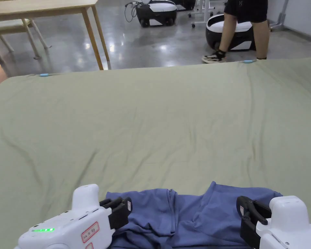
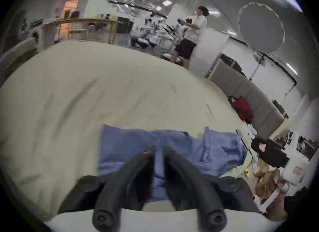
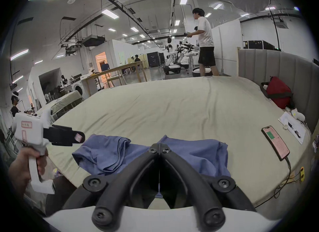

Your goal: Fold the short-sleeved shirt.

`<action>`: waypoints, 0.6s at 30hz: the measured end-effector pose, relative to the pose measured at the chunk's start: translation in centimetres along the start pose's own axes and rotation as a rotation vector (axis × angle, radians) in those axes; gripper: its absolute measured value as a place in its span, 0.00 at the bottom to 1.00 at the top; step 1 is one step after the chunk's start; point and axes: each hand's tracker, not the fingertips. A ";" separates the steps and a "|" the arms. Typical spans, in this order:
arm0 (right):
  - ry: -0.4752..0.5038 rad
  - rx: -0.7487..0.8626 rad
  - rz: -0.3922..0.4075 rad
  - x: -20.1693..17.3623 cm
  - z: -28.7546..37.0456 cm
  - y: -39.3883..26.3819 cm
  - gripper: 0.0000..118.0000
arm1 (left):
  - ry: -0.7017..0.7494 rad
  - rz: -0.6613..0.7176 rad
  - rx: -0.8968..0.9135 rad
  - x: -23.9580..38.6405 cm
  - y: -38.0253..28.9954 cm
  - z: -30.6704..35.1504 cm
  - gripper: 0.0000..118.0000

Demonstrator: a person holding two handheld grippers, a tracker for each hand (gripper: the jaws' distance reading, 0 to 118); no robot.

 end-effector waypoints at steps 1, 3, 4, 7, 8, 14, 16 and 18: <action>0.008 -0.003 -0.001 -0.3 -0.1 0.1 0.01 | 0.036 0.012 0.001 -0.7 -0.1 0.3 0.89; 0.018 -0.001 -0.005 -1.1 0.1 0.1 0.01 | 0.021 0.113 0.035 -2.7 -1.3 1.5 0.99; 0.022 0.000 -0.003 -1.4 0.1 0.2 0.01 | 0.005 0.126 0.021 -3.5 0.4 1.5 1.00; 0.025 -0.011 0.019 -2.3 0.0 0.3 0.01 | -0.092 0.367 -0.015 -7.6 0.6 0.8 1.00; 0.025 -0.017 0.025 -2.5 -0.2 0.3 0.01 | -0.139 0.465 -0.034 -9.6 -2.7 -0.1 1.00; 0.017 -0.028 0.033 -3.4 -0.3 0.6 0.01 | -0.588 0.808 -0.079 -11.7 -6.6 -5.7 1.00; 0.010 -0.032 0.041 -3.7 -0.3 0.7 0.01 | -0.592 0.826 -0.073 -10.4 -6.2 -6.4 1.00; 0.003 -0.037 0.047 -3.9 -0.3 0.7 0.01 | -0.547 0.881 -0.081 -10.0 -6.0 -7.2 0.86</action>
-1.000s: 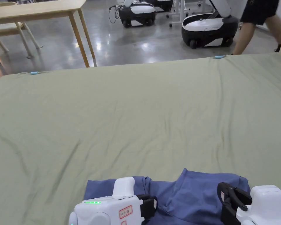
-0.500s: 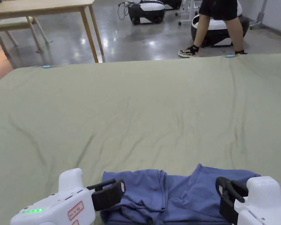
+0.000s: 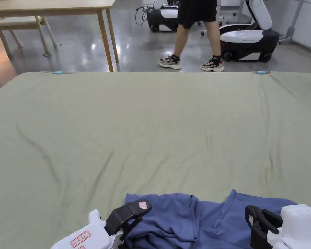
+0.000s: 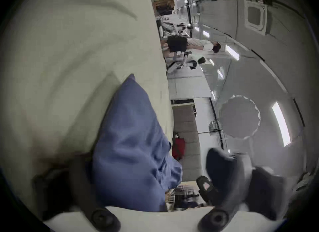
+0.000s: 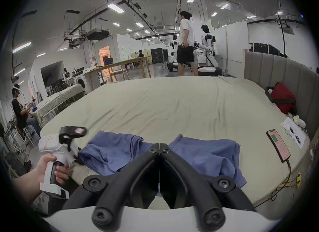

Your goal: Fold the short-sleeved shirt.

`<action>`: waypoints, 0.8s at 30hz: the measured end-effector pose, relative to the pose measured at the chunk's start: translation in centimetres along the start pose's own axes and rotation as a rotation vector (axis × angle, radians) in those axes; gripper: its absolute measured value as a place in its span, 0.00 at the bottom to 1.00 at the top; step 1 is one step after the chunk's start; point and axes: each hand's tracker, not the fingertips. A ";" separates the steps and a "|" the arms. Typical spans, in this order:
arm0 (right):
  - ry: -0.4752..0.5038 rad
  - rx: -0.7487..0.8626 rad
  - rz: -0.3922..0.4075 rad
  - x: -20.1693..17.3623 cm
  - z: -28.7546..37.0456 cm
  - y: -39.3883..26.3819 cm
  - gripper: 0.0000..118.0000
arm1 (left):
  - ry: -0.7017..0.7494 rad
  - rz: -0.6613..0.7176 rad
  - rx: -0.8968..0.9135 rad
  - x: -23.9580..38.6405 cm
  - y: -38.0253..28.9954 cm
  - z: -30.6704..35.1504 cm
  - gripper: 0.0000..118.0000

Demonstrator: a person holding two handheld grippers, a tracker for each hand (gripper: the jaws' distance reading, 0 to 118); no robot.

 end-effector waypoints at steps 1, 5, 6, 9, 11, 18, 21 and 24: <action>-0.004 -0.001 0.003 -0.1 0.0 0.0 0.01 | 0.064 0.024 0.011 -0.1 -0.1 -0.3 0.43; -0.020 -0.004 0.021 -0.4 0.4 0.3 0.01 | 0.092 0.044 0.030 -0.9 1.3 0.9 0.07; -0.025 -0.002 0.029 -0.4 0.5 0.4 0.01 | 0.138 -0.011 0.060 -0.5 0.9 1.4 0.07; -0.031 -0.001 0.032 -0.3 0.6 0.7 0.01 | 0.311 -0.243 0.124 2.3 2.9 4.4 0.07; -0.031 0.002 0.031 -0.3 0.6 0.8 0.01 | 0.434 -0.406 0.197 4.8 3.5 6.4 0.07; -0.018 -0.002 0.020 0.3 0.7 0.7 0.01 | 0.636 -0.895 0.229 14.3 -1.3 3.7 0.07; -0.017 0.002 0.012 1.0 1.4 0.3 0.01 | 0.620 -1.044 0.144 17.3 -6.4 -2.1 0.07; -0.027 0.003 -0.002 2.3 2.2 -0.3 0.01 | 0.621 -1.210 0.052 17.9 -12.2 -8.5 0.07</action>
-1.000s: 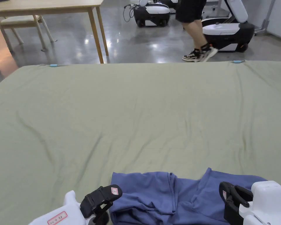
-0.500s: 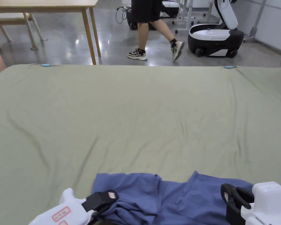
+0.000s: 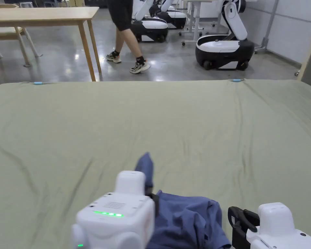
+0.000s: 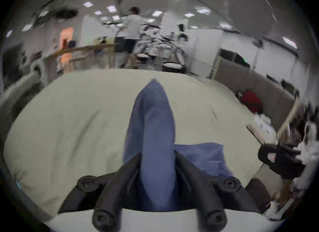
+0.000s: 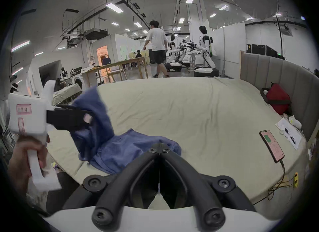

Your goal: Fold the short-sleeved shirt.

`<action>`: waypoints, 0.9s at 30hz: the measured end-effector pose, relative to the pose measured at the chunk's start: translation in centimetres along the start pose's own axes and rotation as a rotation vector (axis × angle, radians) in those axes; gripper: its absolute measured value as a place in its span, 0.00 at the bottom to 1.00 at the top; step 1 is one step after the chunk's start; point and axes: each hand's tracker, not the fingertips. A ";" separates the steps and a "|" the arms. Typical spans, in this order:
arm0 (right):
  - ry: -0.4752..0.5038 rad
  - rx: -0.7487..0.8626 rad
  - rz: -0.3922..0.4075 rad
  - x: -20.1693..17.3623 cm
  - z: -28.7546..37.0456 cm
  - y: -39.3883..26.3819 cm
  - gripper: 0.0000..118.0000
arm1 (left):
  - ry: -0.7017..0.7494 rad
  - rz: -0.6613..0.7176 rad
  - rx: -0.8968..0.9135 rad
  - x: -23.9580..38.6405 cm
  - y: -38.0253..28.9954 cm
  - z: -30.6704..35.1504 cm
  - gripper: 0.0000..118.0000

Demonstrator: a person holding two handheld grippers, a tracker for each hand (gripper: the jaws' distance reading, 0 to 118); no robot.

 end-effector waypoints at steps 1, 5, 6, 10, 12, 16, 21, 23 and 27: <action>-0.009 0.000 -0.002 0.6 0.3 -0.2 0.01 | -0.006 -0.057 -0.018 2.5 -0.3 -1.2 0.07; -0.046 0.005 0.000 3.0 1.3 -0.9 0.01 | 0.031 -0.232 -0.133 8.6 -3.1 -6.1 0.07; -0.048 0.005 -0.005 3.5 1.5 -1.0 0.01 | 0.034 -0.261 -0.171 9.0 -3.7 -7.0 0.08; -0.058 0.002 -0.015 5.3 1.9 -1.2 0.01 | -0.080 -0.185 -0.165 8.5 -4.0 -6.2 0.83; -0.055 0.005 -0.032 6.0 2.0 -1.3 0.01 | -0.177 -0.139 -0.097 7.9 -2.1 -3.8 0.87; -0.026 -0.006 -0.075 6.8 1.6 -1.2 0.01 | -0.139 0.023 0.063 3.7 1.0 -0.1 0.89; 0.017 -0.036 -0.093 6.6 0.6 -1.0 0.01 | -0.157 0.208 -0.170 -1.1 0.0 -2.7 0.40; 0.023 -0.054 -0.086 6.4 0.0 -0.7 0.01 | -0.249 0.184 -0.218 0.3 -1.2 -4.2 0.09; 0.052 -0.071 -0.107 5.9 -1.0 -0.4 0.01 | -0.376 0.142 -0.308 5.1 -3.6 -7.4 0.09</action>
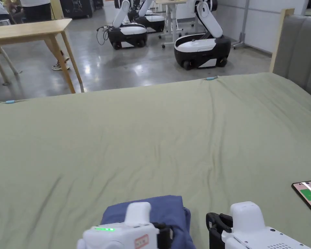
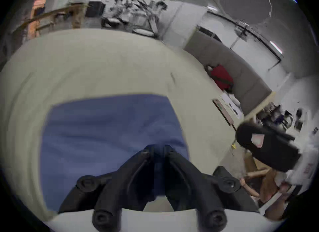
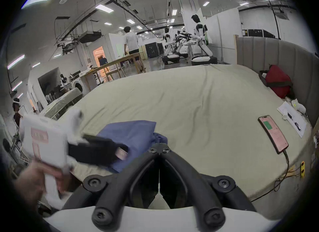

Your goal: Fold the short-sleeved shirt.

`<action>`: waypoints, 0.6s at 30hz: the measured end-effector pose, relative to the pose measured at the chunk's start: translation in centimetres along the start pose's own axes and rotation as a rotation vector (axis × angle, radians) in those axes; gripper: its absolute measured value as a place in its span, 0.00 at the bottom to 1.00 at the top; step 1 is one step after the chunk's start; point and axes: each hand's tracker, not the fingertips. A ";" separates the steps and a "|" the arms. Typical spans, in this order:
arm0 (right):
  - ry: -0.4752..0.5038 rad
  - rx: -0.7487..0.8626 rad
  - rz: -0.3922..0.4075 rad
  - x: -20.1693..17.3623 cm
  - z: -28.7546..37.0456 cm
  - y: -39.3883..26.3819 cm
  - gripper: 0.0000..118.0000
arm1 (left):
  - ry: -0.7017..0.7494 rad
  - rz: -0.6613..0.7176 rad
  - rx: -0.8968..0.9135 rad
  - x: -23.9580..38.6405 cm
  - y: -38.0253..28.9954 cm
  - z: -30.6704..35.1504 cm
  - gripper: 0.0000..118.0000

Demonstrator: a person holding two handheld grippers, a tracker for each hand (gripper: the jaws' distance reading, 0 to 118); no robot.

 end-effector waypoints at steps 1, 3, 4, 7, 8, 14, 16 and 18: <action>0.004 -0.003 -0.004 -0.2 -0.1 0.1 0.01 | -0.015 -0.002 -0.022 0.4 -0.2 -1.2 0.09; 0.013 -0.011 -0.003 -0.5 -0.5 0.3 0.01 | -0.007 0.019 -0.022 0.9 -0.6 -2.2 0.09; 0.018 -0.017 0.001 -0.6 -0.8 0.4 0.01 | -0.010 0.029 0.001 0.8 -0.5 -1.7 0.09; 0.057 -0.037 -0.014 -1.0 -2.4 0.6 0.01 | -0.018 0.041 0.056 -0.5 0.1 1.6 0.09; 0.087 -0.056 -0.028 -1.2 -3.4 0.6 0.01 | 0.007 0.037 0.087 -1.2 0.4 3.1 0.09; 0.253 -0.152 -0.115 -1.7 -9.6 -0.9 0.01 | 0.036 0.192 0.237 -8.5 -0.4 10.6 0.86; 0.282 -0.207 -0.174 -0.9 -11.1 -1.9 0.01 | 0.023 0.269 0.264 -11.3 -1.6 11.8 0.95; 0.168 -0.220 -0.132 -0.5 -11.7 -2.5 0.01 | 0.013 0.373 0.235 -13.9 -2.8 11.7 0.95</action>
